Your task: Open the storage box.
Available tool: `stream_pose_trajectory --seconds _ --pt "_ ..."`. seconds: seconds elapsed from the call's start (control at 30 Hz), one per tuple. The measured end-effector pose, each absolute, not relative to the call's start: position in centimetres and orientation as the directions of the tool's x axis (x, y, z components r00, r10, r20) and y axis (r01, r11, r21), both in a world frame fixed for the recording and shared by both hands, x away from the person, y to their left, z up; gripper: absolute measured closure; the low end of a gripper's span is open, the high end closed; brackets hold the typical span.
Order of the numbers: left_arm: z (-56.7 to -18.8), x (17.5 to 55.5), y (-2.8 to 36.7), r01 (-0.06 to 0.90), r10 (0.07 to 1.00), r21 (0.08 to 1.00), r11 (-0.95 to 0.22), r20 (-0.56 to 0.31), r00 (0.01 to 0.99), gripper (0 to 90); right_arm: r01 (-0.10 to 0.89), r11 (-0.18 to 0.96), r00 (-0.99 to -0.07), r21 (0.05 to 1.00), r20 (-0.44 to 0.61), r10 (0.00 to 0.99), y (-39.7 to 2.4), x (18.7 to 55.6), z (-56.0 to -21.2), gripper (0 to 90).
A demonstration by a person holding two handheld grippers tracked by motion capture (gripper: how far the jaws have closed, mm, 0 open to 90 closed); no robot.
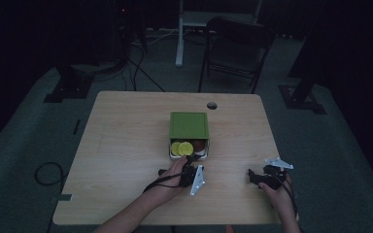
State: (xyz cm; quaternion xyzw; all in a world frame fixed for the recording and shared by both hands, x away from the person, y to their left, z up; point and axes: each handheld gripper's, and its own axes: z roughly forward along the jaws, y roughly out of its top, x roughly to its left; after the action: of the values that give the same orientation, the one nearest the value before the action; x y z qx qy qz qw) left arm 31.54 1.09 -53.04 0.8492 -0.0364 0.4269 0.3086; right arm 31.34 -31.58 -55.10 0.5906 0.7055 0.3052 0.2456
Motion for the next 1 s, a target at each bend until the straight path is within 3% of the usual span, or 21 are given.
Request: stream_pose_trajectory --seconds 0.43,0.47,0.57,1.0 --pt "-53.7 32.2 0.7 -0.365 0.138 0.370 -0.854 0.838 0.528 68.0 0.683 0.116 -0.182 0.721 0.014 0.983 -31.6 31.3 -55.1 10.6" --pt "-54.2 32.0 0.4 -0.396 0.065 0.270 -0.878 0.885 0.460 68.9 0.683 0.116 -0.182 0.721 0.014 0.983 -31.6 31.3 -55.1 10.6" --pt "-54.7 31.9 0.3 -0.411 0.034 0.218 -0.885 0.911 0.410 68.7 0.683 0.117 -0.182 0.721 0.014 0.983 -31.6 31.3 -55.1 10.6" --pt "-54.8 31.7 0.1 -0.401 0.036 0.204 -0.893 0.921 0.389 71.2 0.683 0.116 -0.182 0.721 0.013 0.983 -31.6 31.3 -55.1 10.6"
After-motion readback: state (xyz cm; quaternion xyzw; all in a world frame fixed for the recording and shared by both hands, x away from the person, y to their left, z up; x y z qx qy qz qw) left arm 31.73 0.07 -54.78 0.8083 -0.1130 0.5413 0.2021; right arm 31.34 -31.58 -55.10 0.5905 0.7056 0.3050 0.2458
